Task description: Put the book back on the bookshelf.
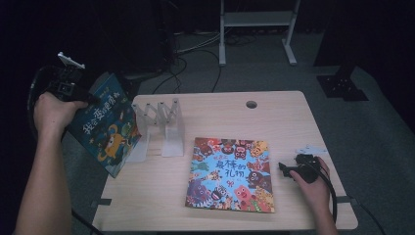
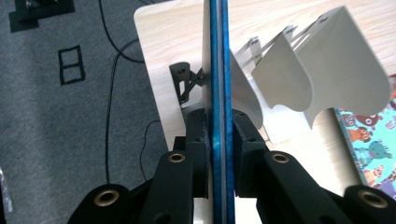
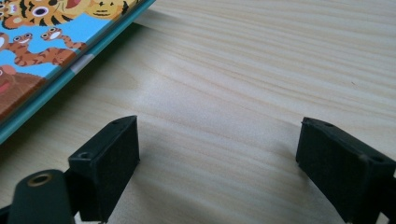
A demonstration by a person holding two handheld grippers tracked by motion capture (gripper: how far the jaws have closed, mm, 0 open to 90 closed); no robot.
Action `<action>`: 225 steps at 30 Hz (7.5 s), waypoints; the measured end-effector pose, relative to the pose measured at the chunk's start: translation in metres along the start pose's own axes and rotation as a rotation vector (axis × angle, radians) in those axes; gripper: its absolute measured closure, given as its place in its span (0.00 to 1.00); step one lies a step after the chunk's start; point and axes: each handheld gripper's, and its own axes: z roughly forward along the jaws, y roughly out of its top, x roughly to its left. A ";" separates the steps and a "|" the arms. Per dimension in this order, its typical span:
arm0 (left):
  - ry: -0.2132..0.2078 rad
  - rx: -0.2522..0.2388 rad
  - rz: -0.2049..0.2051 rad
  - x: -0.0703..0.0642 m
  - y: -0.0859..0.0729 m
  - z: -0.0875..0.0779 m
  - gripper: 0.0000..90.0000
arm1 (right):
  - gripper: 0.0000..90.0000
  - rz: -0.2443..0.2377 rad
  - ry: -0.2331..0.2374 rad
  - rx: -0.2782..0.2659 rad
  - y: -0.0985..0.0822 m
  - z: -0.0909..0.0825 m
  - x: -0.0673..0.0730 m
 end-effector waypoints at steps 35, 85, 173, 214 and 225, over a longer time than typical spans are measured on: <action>-0.183 -0.081 0.363 -0.079 -0.032 0.021 0.75 | 0.12 0.005 -0.005 0.003 0.000 0.000 0.000; -0.404 0.058 0.579 -0.199 -0.150 0.199 0.41 | 0.32 -0.079 0.196 -0.015 0.047 0.001 0.049; -0.466 -0.048 0.499 -0.219 -0.145 0.219 0.10 | 0.33 -0.300 0.415 -0.013 0.091 0.021 0.093; -0.472 -0.025 0.469 -0.221 -0.140 0.223 0.09 | 0.28 -0.286 0.347 -0.013 -0.030 -0.060 0.079; -0.471 -0.027 0.443 -0.217 -0.140 0.226 0.06 | 0.28 -0.261 0.360 -0.026 -0.023 -0.051 0.077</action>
